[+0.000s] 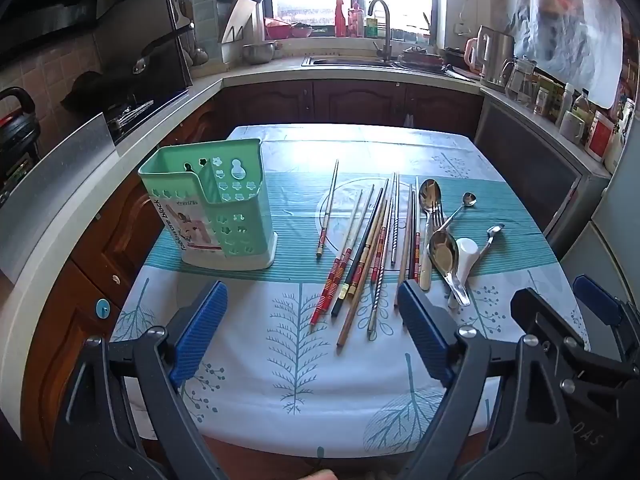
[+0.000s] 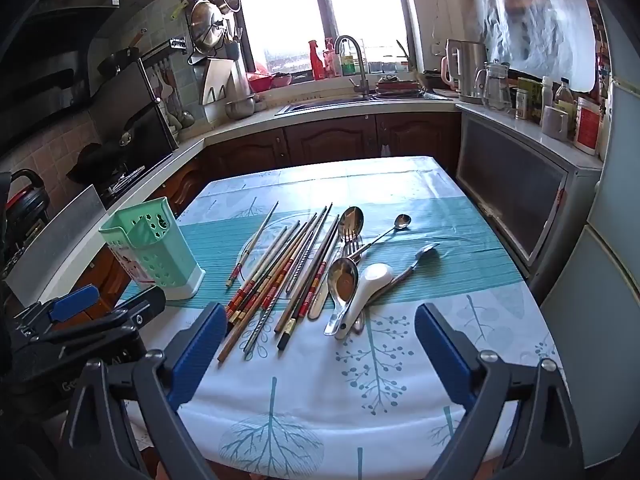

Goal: Organize utensils

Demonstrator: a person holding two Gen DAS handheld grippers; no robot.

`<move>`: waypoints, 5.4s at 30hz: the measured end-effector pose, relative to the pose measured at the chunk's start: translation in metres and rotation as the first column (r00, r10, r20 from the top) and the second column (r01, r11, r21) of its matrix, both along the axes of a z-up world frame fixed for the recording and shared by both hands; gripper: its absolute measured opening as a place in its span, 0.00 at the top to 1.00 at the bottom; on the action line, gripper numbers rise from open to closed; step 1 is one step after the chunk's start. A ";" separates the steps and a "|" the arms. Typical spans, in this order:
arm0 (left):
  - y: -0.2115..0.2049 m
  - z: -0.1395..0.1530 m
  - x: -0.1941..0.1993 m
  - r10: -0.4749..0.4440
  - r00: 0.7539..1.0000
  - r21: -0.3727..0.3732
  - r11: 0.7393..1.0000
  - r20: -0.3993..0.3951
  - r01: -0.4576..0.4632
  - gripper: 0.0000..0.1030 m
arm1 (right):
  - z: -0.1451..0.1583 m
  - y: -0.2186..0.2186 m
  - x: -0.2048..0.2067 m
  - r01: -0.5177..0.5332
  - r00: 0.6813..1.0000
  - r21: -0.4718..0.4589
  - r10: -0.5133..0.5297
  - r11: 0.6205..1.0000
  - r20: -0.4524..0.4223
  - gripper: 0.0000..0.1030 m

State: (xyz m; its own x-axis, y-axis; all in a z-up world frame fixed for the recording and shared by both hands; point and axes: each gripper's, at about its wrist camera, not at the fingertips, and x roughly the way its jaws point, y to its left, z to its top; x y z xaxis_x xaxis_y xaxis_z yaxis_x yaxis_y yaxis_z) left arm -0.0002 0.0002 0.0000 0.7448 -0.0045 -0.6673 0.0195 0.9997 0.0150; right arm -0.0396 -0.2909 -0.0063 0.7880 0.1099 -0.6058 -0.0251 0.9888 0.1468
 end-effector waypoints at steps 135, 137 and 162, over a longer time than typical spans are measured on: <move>-0.147 -0.114 0.230 -0.501 0.755 -0.215 0.865 -0.423 0.453 0.69 | -0.104 -0.118 0.227 0.195 0.785 0.145 -0.066 0.970 -0.616 0.90; -0.147 -0.116 0.233 -0.527 0.739 -0.231 0.849 -0.420 0.475 0.69 | -0.107 -0.117 0.228 0.192 0.785 0.142 -0.066 0.971 -0.615 0.95; -0.153 -0.126 0.230 -0.704 0.628 -0.293 0.709 -0.330 0.641 0.78 | -0.110 -0.130 0.214 0.132 0.815 0.234 0.029 0.963 -0.579 0.99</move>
State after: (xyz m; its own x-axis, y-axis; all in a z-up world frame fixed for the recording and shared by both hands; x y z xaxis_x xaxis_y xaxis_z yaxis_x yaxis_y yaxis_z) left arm 0.2297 -0.1531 -0.1264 0.1712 -0.5090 -0.8436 0.6599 0.6950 -0.2855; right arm 0.1745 -0.4212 -0.1162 0.3145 0.2903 -0.9038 0.1925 0.9128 0.3602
